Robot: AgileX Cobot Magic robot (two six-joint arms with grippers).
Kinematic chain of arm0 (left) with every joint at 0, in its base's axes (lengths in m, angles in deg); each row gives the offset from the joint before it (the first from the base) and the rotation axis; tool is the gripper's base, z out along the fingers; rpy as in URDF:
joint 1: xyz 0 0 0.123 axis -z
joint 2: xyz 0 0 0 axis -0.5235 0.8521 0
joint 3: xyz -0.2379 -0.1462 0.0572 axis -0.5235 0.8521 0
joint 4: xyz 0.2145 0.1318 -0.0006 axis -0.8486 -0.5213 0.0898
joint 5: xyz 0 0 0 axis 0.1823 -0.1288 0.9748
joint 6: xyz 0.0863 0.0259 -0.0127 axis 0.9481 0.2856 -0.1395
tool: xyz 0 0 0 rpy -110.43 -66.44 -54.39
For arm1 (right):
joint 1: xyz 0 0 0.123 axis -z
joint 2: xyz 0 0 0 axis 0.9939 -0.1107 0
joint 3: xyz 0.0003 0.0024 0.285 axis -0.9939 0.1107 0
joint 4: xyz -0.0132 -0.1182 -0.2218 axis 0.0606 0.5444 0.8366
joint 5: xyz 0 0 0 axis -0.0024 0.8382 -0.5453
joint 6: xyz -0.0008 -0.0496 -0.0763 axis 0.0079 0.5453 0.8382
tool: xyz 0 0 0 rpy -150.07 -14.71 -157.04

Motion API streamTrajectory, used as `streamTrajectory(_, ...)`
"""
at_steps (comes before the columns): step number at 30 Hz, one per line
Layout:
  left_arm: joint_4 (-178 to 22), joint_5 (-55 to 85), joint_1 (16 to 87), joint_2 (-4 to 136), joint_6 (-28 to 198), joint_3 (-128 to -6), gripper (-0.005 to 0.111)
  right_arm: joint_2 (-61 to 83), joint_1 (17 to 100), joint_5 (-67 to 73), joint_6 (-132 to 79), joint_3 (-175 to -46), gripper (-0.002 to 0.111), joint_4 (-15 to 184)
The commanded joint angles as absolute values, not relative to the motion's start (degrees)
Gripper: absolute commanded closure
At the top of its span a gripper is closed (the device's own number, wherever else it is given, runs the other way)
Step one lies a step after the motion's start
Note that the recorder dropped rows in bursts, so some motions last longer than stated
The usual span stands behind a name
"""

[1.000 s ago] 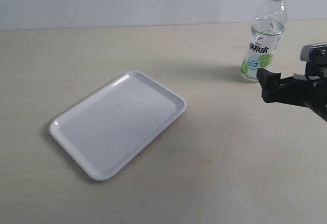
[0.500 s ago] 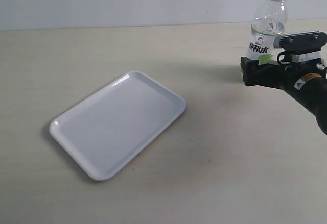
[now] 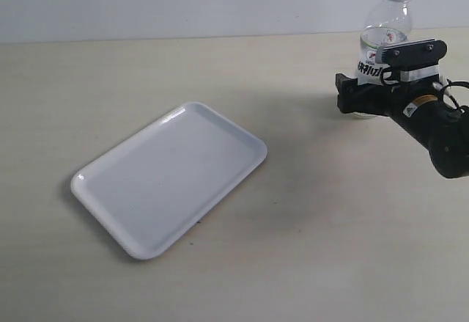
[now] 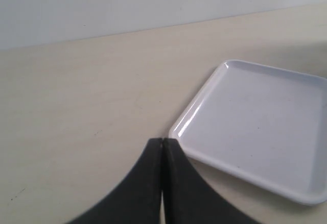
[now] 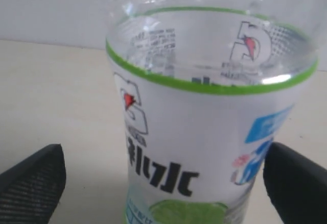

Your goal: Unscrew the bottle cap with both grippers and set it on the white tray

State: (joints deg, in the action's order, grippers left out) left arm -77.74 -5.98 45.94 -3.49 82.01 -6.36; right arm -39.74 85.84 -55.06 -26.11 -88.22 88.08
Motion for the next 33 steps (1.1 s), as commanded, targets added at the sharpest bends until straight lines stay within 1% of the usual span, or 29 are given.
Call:
streamTrajectory(1,-77.5,-5.7,45.8,-3.8,82.0,-6.4,0.107,-41.4,86.1,-55.7,-25.5,-89.6,0.003,87.9)
streamTrajectory(16,-77.5,-5.7,45.8,-3.8,82.0,-6.4,0.107,-42.1,86.1,-59.9,-25.5,-90.6,0.003,87.9)
streamTrajectory(21,-77.5,-5.7,45.8,-3.8,82.0,-6.4,0.107,-42.1,86.1,-59.4,-25.5,-91.7,0.010,88.0)
streamTrajectory(24,-77.5,-5.7,45.8,-3.8,82.0,-6.4,0.107,-42.1,86.1,-59.4,-25.5,-91.7,0.020,87.9)
streamTrajectory(27,-77.5,-5.7,45.8,-3.8,82.0,-6.4,0.107,-42.1,86.1,-59.3,-25.5,-91.7,0.034,87.9)
streamTrajectory(30,-77.5,-5.7,45.8,-3.8,82.0,-6.4,0.107,-42.1,86.1,-59.3,-25.5,-91.7,0.053,87.9)
streamTrajectory(33,-77.5,-5.7,45.8,-3.8,82.0,-6.4,0.107,-42.1,86.1,-59.2,-25.5,-91.7,0.078,87.9)
